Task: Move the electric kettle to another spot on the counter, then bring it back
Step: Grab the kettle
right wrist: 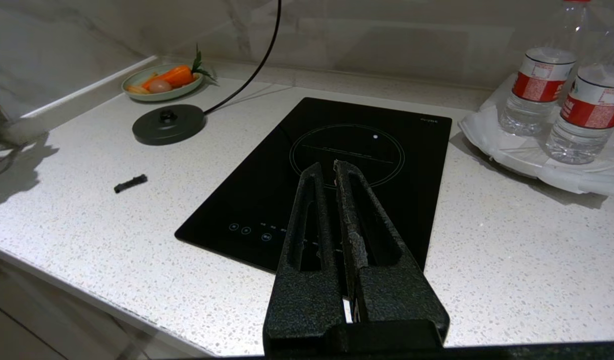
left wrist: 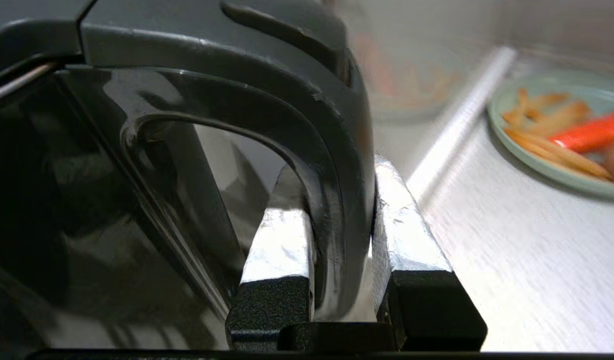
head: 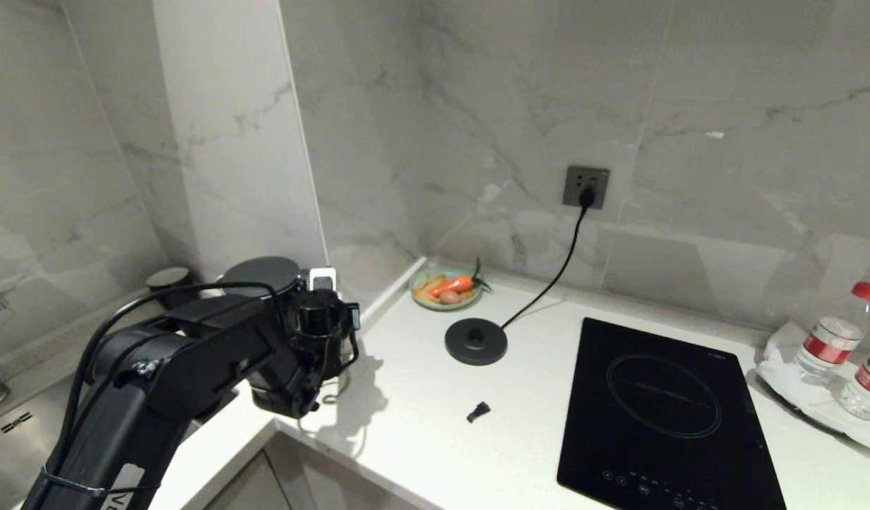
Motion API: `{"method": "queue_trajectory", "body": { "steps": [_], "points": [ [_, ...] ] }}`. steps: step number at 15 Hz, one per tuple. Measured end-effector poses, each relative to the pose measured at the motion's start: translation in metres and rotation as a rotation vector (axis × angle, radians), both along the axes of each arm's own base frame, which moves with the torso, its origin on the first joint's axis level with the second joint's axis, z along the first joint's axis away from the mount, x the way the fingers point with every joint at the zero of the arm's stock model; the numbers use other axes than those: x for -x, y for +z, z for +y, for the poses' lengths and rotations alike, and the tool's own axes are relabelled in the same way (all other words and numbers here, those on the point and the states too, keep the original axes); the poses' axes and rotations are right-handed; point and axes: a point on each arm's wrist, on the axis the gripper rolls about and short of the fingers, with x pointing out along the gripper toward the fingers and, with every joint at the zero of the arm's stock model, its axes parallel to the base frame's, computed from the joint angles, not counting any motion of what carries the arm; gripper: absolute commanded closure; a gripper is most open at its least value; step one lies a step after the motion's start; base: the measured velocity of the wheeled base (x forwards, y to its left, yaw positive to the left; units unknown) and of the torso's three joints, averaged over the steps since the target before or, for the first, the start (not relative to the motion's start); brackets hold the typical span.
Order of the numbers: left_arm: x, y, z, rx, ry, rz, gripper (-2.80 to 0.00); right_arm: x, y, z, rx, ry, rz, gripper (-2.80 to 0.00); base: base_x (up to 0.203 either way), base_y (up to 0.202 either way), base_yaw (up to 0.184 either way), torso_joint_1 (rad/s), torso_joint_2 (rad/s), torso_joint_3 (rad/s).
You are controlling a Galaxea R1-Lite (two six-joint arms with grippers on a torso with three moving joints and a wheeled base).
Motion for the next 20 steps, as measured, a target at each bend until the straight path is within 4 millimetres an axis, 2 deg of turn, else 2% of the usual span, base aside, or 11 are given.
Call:
{"method": "queue_trajectory", "body": {
  "steps": [5, 13, 15, 20],
  "points": [
    [0.025, 0.006, -0.001, 0.000, -0.016, -0.008, 0.00, 0.000, 0.000, 0.000, 0.000, 0.000, 0.001, 0.00, 0.000, 0.000, 0.000, 0.000, 0.00, 0.000],
    [0.044, 0.040, -0.006, -0.019, -0.031, -0.044, 0.00, 0.000, 0.000, 0.000, 0.000, 0.000, 0.000, 0.00, 0.000, 0.000, 0.000, 0.000, 0.00, 0.000],
    [0.060, 0.041, -0.010, -0.025, -0.059, -0.015, 0.00, 0.000, 0.000, 0.000, 0.000, 0.000, 0.000, 0.00, 0.000, 0.000, 0.000, 0.000, 0.00, 0.000],
    [0.114, 0.055, -0.050, -0.024, -0.194, -0.012, 0.00, 0.000, 0.000, 0.000, 0.000, 0.000, 0.000, 0.00, 0.000, 0.000, 0.000, 0.000, 0.00, 0.000]
  ]
}}
